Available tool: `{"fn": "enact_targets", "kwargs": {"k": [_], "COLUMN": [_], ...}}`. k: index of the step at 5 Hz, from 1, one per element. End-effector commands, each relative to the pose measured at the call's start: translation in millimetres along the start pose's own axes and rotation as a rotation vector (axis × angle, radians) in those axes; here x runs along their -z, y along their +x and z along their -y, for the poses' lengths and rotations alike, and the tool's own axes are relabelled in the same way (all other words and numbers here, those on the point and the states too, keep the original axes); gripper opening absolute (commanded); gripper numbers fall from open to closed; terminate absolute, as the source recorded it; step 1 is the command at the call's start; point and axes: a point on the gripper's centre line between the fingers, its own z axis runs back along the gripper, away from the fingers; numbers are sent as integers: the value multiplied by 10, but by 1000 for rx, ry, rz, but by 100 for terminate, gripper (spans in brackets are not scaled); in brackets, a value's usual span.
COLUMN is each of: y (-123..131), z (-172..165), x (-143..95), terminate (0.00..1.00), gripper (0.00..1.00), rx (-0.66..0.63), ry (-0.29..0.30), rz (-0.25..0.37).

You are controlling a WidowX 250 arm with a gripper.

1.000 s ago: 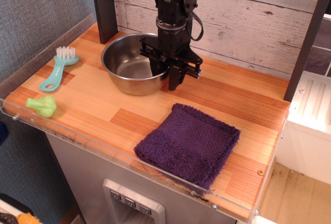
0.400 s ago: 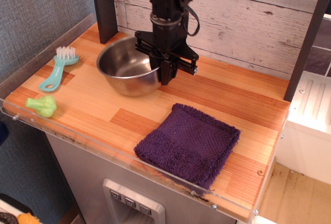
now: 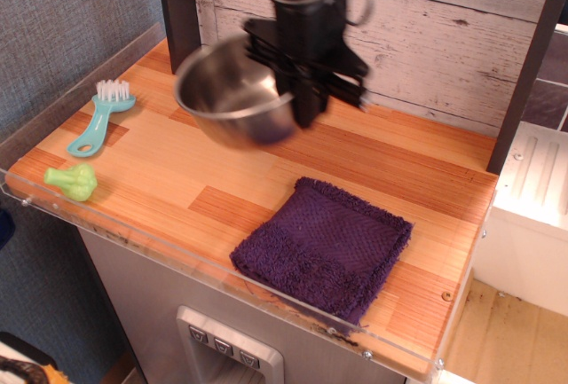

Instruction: Place pot on top of purple cloth.

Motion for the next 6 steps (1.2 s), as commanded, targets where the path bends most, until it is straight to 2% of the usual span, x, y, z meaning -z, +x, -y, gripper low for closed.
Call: {"fn": "enact_targets", "kwargs": {"k": [1,2,4,5,6], "y": [-336,-434,-487,-499,-501], "z": [686,750,669,711,749], "x": [-35,103,386,466,441], "terminate": [0,0,0,0,0], "gripper": [0,0,0,0,100], "rx": [137,147,130,151,170], "ry": [-54,-42,-29,-37,-54], "rz": [10,-45,-138,-161,-150]}}
